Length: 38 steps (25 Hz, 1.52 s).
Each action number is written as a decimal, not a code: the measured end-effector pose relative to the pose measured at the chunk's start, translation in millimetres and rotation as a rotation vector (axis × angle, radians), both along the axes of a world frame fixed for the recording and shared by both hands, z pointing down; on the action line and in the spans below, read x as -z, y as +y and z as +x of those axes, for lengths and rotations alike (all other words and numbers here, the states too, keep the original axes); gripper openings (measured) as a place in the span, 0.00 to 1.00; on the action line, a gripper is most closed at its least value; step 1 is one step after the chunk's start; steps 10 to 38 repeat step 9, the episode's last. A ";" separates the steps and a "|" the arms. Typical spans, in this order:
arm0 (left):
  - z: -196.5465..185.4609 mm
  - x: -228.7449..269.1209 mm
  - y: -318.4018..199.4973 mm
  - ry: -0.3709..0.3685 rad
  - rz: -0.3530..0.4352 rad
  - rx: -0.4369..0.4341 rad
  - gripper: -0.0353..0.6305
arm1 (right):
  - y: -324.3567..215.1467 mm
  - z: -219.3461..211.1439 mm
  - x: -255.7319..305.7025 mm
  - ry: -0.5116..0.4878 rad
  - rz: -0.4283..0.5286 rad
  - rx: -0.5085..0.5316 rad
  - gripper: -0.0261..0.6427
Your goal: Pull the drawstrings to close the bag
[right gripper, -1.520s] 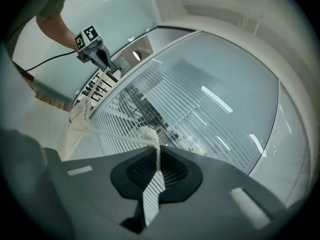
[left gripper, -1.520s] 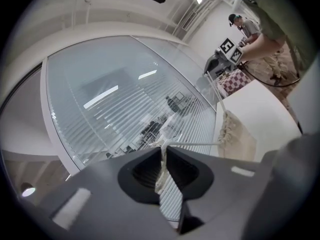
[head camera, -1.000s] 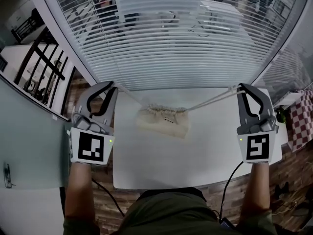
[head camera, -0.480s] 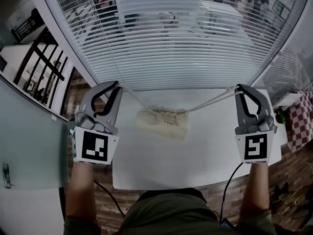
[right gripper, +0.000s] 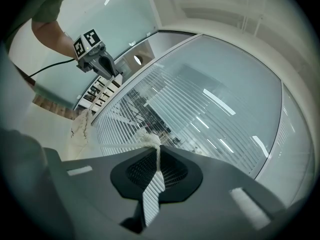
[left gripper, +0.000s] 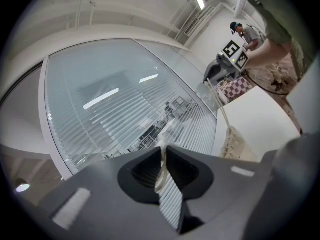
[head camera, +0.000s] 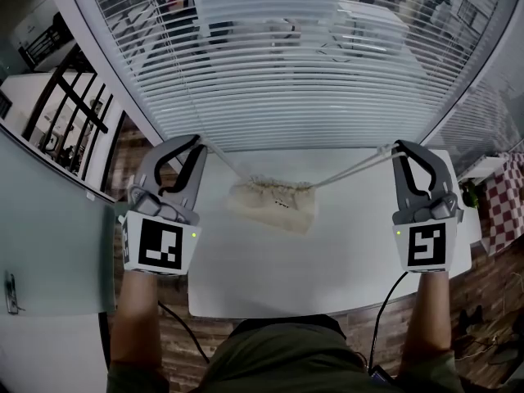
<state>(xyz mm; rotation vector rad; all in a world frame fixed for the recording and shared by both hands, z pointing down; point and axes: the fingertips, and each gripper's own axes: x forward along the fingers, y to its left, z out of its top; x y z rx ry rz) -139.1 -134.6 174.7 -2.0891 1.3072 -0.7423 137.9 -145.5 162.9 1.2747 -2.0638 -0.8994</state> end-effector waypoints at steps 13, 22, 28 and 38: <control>-1.0 -1.5 -3.2 0.007 -0.011 0.015 0.11 | -5.0 5.0 -0.6 0.004 -0.002 -0.005 0.05; -1.0 -1.5 -3.2 0.007 -0.011 0.015 0.11 | -5.0 5.0 -0.6 0.004 -0.002 -0.005 0.05; -1.0 -1.5 -3.2 0.007 -0.011 0.015 0.11 | -5.0 5.0 -0.6 0.004 -0.002 -0.005 0.05; -1.0 -1.5 -3.2 0.007 -0.011 0.015 0.11 | -5.0 5.0 -0.6 0.004 -0.002 -0.005 0.05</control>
